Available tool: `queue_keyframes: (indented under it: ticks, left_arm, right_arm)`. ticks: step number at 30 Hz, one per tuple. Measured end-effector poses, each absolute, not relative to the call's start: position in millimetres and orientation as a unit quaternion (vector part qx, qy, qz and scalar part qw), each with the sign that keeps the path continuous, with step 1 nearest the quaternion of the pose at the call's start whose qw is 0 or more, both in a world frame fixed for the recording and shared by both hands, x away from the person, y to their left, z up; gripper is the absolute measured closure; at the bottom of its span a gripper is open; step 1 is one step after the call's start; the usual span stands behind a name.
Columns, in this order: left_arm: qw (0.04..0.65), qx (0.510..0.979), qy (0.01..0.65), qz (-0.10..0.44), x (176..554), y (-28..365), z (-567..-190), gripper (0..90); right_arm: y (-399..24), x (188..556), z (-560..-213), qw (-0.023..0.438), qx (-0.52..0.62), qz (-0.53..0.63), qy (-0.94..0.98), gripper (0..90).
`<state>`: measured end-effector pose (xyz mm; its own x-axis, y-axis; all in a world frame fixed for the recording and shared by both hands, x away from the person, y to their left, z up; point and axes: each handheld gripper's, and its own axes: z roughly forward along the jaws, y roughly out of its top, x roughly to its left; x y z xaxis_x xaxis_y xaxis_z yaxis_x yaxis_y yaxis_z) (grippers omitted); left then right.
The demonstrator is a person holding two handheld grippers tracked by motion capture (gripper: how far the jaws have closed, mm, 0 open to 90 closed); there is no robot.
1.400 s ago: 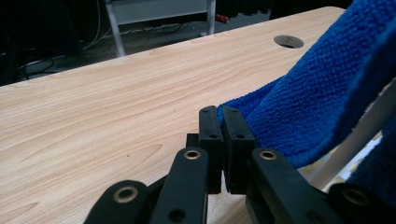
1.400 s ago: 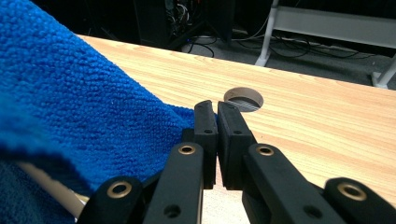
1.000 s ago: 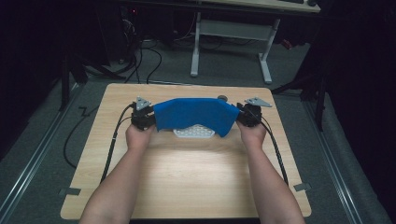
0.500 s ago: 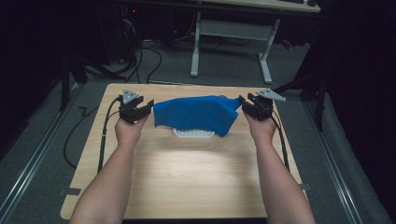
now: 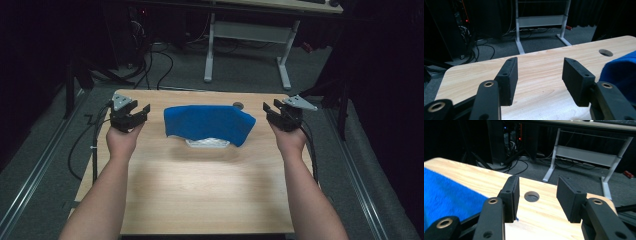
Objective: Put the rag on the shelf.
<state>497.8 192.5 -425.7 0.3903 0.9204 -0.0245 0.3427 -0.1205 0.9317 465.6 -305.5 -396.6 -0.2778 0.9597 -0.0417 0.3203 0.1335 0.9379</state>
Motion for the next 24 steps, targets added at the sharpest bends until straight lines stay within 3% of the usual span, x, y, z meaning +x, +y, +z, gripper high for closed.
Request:
queue_keyframes:
  ticks: [10,24]
  left_arm:
    - [0.469,0.699,0.452,0.295,465,192,-441,46.4]
    - [0.484,0.728,0.417,0.248,375,174,-469,46.5]
  right_arm:
    - [-312,434,-403,0.364,0.473,0.447,0.666,52.9]
    - [-297,348,-432,0.379,0.443,0.429,0.690,54.0]
